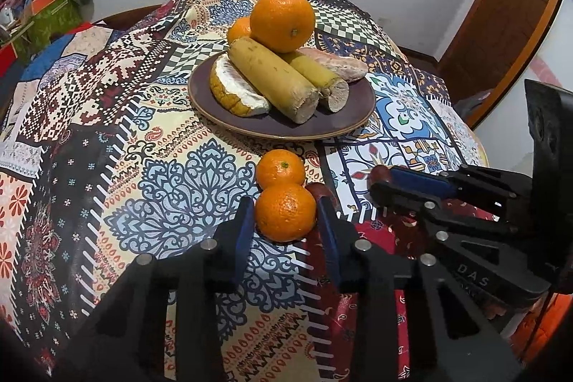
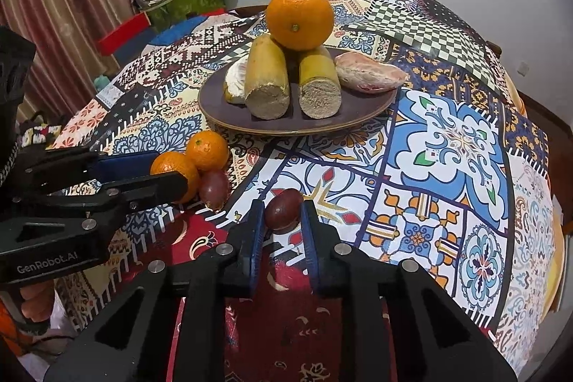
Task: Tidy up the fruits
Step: 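Move the right tool onto a dark red date while the left tool reaches a mandarin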
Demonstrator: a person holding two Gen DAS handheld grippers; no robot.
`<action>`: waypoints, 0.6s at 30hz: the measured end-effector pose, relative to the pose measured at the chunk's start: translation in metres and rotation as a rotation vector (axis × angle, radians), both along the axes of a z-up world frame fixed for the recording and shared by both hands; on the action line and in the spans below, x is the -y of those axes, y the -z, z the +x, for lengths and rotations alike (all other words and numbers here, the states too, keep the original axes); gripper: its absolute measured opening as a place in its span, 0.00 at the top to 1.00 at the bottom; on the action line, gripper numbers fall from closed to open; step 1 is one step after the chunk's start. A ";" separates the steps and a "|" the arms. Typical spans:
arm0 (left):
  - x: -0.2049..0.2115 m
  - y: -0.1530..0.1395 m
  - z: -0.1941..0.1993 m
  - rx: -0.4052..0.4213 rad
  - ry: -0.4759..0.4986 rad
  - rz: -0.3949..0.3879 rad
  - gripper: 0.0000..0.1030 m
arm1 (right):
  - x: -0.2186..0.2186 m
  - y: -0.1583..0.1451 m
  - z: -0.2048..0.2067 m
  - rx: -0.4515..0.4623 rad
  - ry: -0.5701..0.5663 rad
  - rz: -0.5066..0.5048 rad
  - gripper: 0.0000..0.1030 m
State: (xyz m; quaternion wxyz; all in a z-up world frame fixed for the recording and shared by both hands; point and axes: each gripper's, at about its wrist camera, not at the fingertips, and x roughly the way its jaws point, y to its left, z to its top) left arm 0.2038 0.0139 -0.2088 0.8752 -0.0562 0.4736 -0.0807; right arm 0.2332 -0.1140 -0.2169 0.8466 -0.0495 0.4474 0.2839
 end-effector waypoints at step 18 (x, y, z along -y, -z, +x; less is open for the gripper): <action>-0.015 -0.041 0.013 0.112 -0.036 0.032 0.66 | 0.018 -0.039 0.009 0.117 0.056 0.033 0.82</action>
